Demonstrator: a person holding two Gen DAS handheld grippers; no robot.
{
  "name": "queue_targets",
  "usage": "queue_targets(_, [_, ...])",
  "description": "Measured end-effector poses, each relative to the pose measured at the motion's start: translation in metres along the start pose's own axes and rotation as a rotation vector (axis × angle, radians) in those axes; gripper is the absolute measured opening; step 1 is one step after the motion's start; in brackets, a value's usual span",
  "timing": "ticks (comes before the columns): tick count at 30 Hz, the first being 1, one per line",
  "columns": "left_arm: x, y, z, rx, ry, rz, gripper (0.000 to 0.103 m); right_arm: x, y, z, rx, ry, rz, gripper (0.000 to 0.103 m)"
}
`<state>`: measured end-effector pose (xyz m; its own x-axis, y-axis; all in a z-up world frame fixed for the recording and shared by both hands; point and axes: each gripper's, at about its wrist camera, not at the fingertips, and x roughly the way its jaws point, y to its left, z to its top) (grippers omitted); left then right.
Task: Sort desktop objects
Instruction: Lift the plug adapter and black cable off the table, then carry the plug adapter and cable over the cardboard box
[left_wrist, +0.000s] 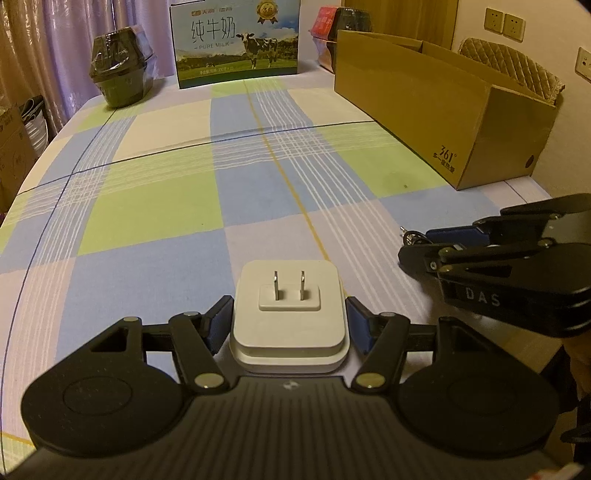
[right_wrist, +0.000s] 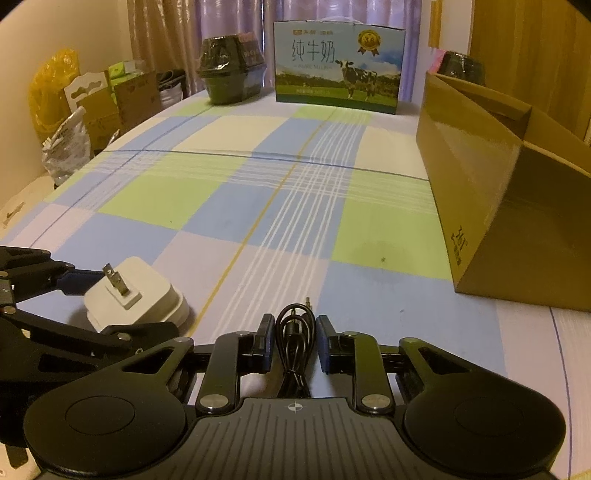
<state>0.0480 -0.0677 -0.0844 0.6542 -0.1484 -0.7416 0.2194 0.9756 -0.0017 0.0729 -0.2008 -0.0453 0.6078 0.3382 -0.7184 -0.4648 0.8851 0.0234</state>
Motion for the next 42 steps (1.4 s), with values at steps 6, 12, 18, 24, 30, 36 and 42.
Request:
queue_targets(6, [-0.007,0.0,0.002,-0.012,0.003,0.0,0.06,-0.014,0.0,0.002,0.017,-0.019,-0.006,0.02])
queue_targets(12, [-0.015,-0.002,0.003,-0.025,0.01,0.001,0.06,-0.028,-0.004,0.006,0.032,-0.039,-0.019,0.02])
queue_targets(18, [-0.025,-0.005,0.003,-0.039,0.014,-0.002,0.06,-0.04,-0.004,0.009,0.036,-0.062,-0.023,0.02])
queue_targets(24, [-0.034,-0.009,0.005,-0.05,0.015,-0.005,0.06,-0.052,-0.004,0.011,0.04,-0.085,-0.031,0.02])
queue_targets(30, [-0.042,-0.013,0.006,-0.05,0.013,-0.006,0.06,-0.064,-0.006,0.01,0.045,-0.1,-0.038,0.02])
queue_targets(36, [-0.047,-0.018,0.007,-0.046,0.017,-0.011,0.06,-0.073,-0.01,0.009,0.053,-0.113,-0.047,0.02])
queue_targets(42, [-0.052,-0.024,0.01,-0.039,0.015,-0.017,0.06,-0.082,-0.013,0.008,0.059,-0.128,-0.056,0.02])
